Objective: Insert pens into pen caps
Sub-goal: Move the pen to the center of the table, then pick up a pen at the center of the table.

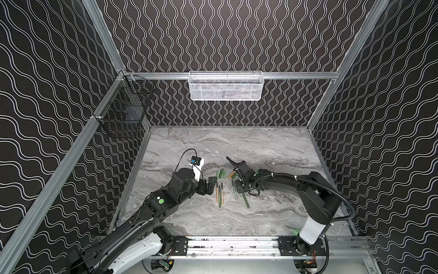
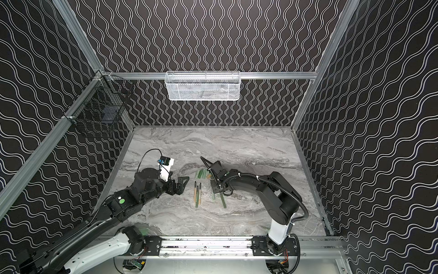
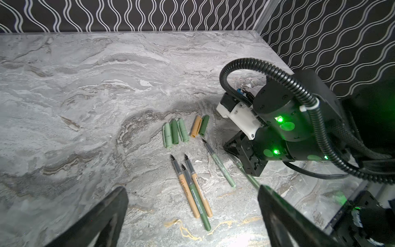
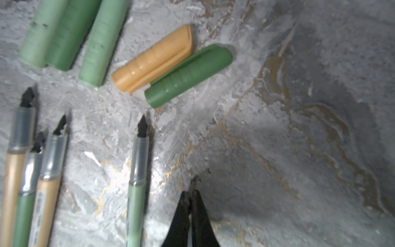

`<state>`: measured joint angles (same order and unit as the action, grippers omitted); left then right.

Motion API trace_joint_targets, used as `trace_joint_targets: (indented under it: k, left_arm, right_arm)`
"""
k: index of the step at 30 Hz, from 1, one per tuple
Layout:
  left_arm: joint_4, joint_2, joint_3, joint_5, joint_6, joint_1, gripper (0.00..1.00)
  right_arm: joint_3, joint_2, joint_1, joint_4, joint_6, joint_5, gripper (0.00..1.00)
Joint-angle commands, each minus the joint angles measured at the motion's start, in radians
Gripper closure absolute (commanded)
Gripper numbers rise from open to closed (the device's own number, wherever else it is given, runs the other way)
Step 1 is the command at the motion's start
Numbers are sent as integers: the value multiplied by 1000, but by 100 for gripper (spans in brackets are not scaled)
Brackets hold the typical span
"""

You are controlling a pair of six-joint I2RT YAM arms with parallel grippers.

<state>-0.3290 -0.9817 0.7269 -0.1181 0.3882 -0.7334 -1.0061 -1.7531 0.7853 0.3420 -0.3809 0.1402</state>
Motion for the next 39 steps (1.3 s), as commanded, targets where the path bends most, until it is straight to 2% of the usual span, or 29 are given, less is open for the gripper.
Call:
trace_joint_targets:
  k: [1,13,15,17,20,23,31,39]
  left_arm:
    - [74,-13,-8,42,-6,2,1]
    - [144,-31,-26,99,-1,2,1]
    - [153,-32,-29,103,-3,1,1]
    - [160,-38,-29,107,-3,2,1]
    - [162,-43,-25,112,-5,2,1]
    - [160,-35,-29,106,-6,2,1]
    - [157,-33,-23,106,-18,2,1]
    - [162,-34,-25,103,-28,2,1]
  right_arm:
    - [24,39,-7,-6,14,-23,93]
    - [93,132,-31,-40,28,-36,90]
    - [102,141,-33,-48,36,-49,83]
    - [88,130,-37,-30,36,-46,66]
    - [85,131,-37,-14,34,-42,51]
    - [104,142,-37,-5,24,-49,44]
    - [160,147,-34,-1,11,-86,43]
    - [171,119,-17,9,4,-74,48]
